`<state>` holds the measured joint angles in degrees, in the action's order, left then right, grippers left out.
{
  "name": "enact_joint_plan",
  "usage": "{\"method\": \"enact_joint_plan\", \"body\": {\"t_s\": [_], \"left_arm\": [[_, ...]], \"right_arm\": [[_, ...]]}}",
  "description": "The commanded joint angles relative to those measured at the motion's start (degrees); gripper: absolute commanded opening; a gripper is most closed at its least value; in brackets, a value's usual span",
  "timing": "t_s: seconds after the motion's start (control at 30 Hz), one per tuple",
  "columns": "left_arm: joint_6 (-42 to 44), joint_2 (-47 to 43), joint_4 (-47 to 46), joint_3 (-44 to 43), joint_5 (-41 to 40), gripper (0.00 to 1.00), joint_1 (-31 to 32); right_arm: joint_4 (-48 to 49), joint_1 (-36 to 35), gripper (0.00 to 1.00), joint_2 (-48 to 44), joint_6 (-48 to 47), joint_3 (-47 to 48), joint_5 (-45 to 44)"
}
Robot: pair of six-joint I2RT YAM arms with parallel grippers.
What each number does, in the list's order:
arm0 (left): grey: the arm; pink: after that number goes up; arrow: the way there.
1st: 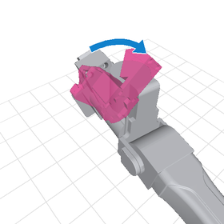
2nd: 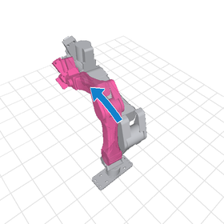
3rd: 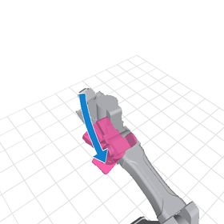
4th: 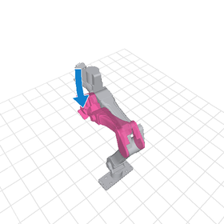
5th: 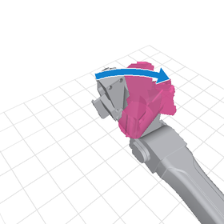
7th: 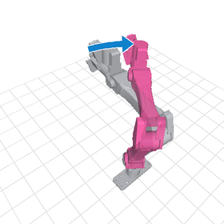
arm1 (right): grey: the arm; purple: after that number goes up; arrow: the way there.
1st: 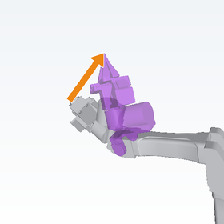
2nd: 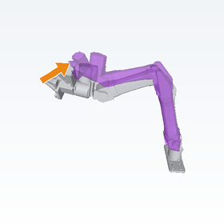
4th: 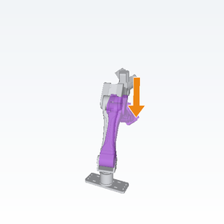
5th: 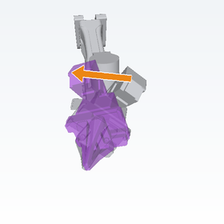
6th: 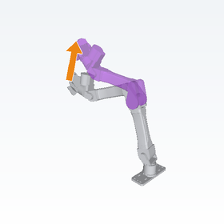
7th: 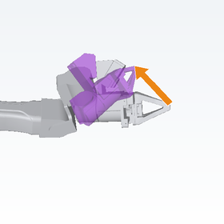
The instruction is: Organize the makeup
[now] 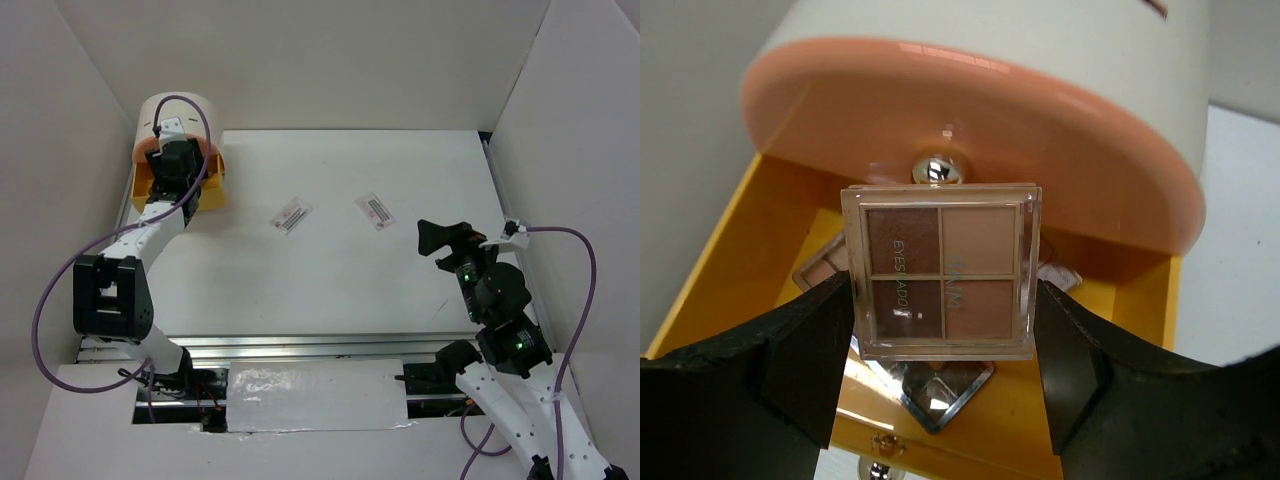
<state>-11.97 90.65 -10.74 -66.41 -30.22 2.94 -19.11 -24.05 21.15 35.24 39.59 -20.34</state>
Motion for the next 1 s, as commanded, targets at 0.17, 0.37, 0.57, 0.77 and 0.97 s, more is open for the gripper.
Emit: {"method": "enact_joint_plan", "body": {"t_s": [0.17,0.37,0.57,0.77,0.97], "left_arm": [[-0.6,-3.9,-5.3,1.0,-1.2,0.91,0.2],[-4.2,-8.1,-0.2,-3.0,-3.4,0.99,0.2],[-42.1,-8.8,45.1,-15.5,-15.3,0.99,0.2],[-56.1,-11.5,44.0,2.9,-2.0,0.63,-1.4],[-55.7,-8.4,39.9,7.1,3.1,0.23,-5.2]], "right_arm": [[3.4,0.2,1.0,-0.1,-1.0,-0.9,0.6],[3.2,0.2,1.0,0.0,-1.1,-0.9,0.7],[4.8,0.2,1.0,-0.1,-0.9,-2.2,0.4],[3.7,0.2,1.0,0.7,-1.1,-0.8,0.7],[6.1,0.2,1.0,-2.1,-0.6,-3.6,0.2]]}}
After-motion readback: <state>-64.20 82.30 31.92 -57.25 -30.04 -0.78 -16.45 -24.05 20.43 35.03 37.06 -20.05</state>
